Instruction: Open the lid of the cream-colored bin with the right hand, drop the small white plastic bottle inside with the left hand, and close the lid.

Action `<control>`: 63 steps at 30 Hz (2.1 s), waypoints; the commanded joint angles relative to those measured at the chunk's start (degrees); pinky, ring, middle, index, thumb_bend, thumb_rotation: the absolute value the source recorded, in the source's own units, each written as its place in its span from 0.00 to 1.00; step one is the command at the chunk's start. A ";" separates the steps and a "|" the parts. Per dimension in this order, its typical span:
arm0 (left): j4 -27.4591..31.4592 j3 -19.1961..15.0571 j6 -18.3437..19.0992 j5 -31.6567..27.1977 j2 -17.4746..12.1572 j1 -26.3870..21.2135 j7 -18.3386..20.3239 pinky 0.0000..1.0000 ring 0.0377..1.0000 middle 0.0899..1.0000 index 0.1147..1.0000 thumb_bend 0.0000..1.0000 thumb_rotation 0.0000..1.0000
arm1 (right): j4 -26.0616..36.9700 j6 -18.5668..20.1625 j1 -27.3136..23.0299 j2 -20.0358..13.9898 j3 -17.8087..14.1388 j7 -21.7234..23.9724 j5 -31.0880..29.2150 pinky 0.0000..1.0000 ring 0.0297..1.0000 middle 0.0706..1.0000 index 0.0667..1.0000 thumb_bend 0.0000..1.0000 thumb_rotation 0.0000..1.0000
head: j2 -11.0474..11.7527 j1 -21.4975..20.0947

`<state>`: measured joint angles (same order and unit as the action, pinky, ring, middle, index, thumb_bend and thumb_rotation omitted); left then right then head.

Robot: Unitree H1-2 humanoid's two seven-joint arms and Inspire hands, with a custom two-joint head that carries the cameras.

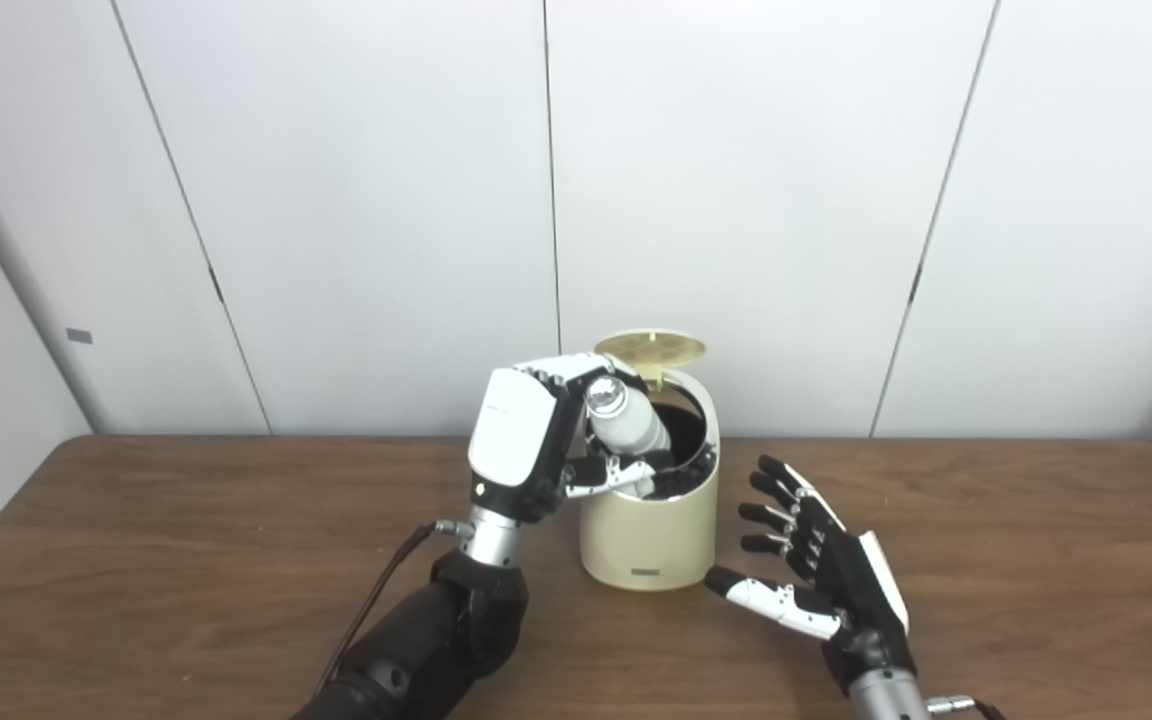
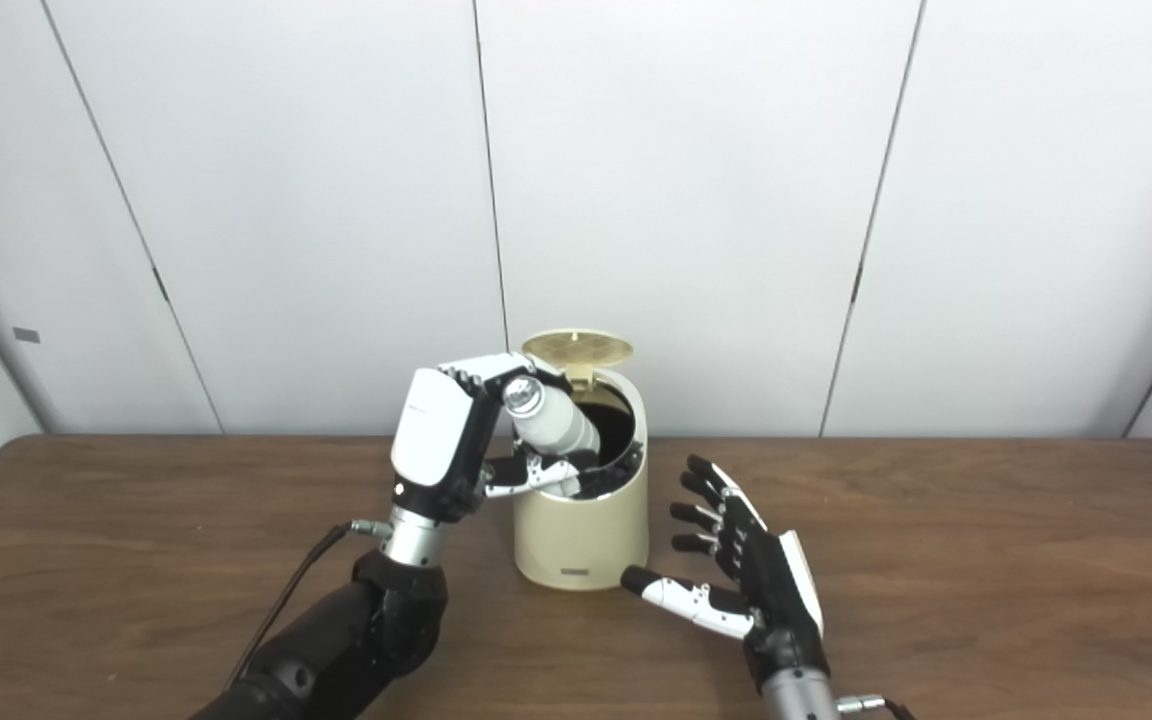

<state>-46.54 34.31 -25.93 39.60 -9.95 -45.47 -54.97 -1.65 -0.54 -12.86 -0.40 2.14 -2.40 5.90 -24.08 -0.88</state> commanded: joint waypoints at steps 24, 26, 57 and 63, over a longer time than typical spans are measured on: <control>11.18 -9.19 9.04 4.50 -0.31 1.03 21.27 0.53 0.68 0.78 0.79 0.91 0.17 | 2.34 -0.80 -1.15 0.46 0.28 -0.09 0.24 0.66 0.77 0.86 0.87 0.79 0.25 | -0.36 0.61; 11.49 -9.44 8.73 4.66 -0.30 1.29 21.07 0.52 0.66 0.77 0.79 0.91 0.16 | 2.35 -0.78 -1.17 0.42 0.29 -0.04 0.21 0.67 0.77 0.86 0.87 0.79 0.24 | -0.36 0.61; 26.44 -10.25 -0.92 -25.29 -8.29 13.75 21.07 0.49 0.54 0.58 0.44 0.51 0.04 | 0.20 -2.75 -1.55 -1.15 -0.13 0.49 -0.44 0.63 0.75 0.86 0.86 0.79 0.24 | -0.18 2.30; 36.87 -17.80 10.14 -42.56 -10.35 19.75 42.77 0.64 0.74 0.81 0.85 0.76 0.23 | 0.15 -2.93 -1.49 -1.42 -0.25 0.57 -0.70 0.63 0.74 0.85 0.86 0.79 0.23 | -0.11 2.54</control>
<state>-12.78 18.50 -17.73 -0.71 -18.08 -23.92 -15.51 -2.56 -0.56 -12.77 -1.80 2.12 -2.12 5.76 -24.08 1.49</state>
